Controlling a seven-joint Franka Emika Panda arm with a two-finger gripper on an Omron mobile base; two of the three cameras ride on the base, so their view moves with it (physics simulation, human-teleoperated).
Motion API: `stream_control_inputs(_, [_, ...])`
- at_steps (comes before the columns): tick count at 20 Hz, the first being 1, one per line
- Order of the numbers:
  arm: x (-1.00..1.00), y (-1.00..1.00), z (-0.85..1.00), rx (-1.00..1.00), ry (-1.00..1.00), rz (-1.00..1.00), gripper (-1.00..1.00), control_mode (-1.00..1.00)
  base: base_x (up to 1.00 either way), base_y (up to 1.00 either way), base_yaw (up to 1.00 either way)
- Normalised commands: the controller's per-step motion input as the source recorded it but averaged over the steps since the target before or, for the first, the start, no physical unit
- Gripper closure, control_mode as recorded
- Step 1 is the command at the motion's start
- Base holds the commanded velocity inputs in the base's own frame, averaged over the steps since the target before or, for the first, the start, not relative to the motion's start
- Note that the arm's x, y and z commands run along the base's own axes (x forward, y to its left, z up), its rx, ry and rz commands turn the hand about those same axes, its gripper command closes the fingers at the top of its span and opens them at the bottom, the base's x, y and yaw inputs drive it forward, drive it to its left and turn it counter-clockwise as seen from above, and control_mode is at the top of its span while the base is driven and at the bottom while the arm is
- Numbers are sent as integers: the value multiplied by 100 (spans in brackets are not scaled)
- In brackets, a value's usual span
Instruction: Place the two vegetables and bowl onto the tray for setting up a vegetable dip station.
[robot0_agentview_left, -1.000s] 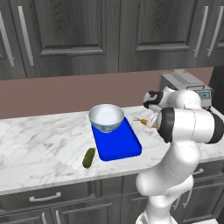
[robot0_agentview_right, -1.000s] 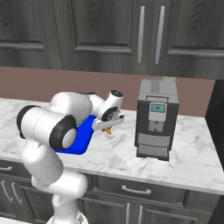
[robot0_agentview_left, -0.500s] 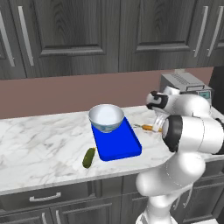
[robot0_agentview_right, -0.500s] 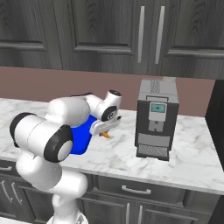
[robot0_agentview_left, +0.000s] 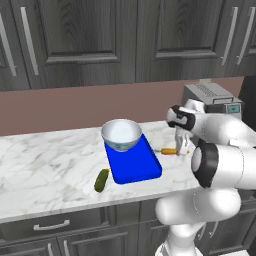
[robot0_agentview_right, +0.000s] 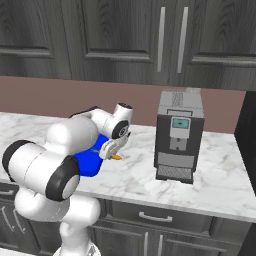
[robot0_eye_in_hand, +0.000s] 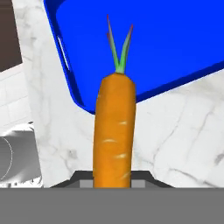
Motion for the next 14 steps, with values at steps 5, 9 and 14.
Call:
stream_control_inputs(5, [-17,25,8,3,0,15,100,-100,0,0,0])
stream_control_inputs(9, [-8,24,7,6,0,13,100,-100,0,0,0])
stream_control_inputs(14, [-2,27,3,8,0,13,100,-100,0,0,0])
